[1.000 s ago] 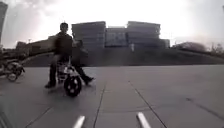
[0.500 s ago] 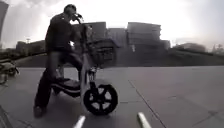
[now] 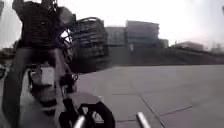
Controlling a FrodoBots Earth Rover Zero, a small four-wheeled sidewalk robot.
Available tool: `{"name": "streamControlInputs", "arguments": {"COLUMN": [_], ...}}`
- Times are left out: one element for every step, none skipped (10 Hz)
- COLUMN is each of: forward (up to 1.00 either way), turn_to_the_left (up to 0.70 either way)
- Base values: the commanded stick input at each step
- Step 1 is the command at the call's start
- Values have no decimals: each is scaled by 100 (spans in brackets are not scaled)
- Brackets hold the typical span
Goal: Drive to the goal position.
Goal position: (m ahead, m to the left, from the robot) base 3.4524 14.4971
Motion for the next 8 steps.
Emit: {"name": "streamControlInputs", "arguments": {"forward": [-100, -100, -100, -100, -100, -100, -100, -100], "turn_to_the_left": [0, 0, 0, 0, 0, 0, 0, 0]}}
